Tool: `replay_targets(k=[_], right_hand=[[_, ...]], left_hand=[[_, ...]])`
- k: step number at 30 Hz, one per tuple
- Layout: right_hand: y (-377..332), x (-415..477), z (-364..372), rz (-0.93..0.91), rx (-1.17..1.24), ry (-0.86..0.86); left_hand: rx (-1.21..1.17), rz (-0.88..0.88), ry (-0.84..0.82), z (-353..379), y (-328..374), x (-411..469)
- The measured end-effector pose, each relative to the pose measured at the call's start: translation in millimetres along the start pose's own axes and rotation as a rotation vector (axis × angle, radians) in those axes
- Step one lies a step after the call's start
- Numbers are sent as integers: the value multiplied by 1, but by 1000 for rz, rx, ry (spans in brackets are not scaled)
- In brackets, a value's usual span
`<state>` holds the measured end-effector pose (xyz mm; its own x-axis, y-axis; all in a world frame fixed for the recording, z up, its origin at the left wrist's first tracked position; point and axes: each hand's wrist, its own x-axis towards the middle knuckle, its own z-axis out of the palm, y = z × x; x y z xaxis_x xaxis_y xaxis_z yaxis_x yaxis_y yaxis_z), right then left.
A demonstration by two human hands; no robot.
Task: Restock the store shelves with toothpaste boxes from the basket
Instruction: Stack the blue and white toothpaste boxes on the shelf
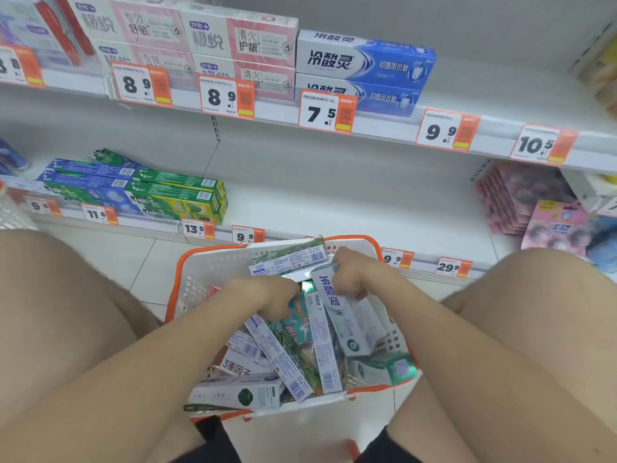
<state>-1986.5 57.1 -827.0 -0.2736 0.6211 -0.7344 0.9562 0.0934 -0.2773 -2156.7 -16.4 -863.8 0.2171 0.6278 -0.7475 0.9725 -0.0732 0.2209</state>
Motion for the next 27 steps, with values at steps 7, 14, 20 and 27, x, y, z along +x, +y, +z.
replay_targets(k=[7, 14, 20, 27], right_hand=[[0, 4, -16, -82, -41, -5], [24, -13, -39, -221, 71, -10], [62, -21, -40, -150, 25, 171], [84, -41, -38, -4, -353, 25]], left_hand=[[-90, 0, 236, -20, 2, 8], [-494, 219, 347, -52, 27, 5], [-1035, 136, 286, -60, 44, 14], [-1133, 74, 364, -69, 63, 23]])
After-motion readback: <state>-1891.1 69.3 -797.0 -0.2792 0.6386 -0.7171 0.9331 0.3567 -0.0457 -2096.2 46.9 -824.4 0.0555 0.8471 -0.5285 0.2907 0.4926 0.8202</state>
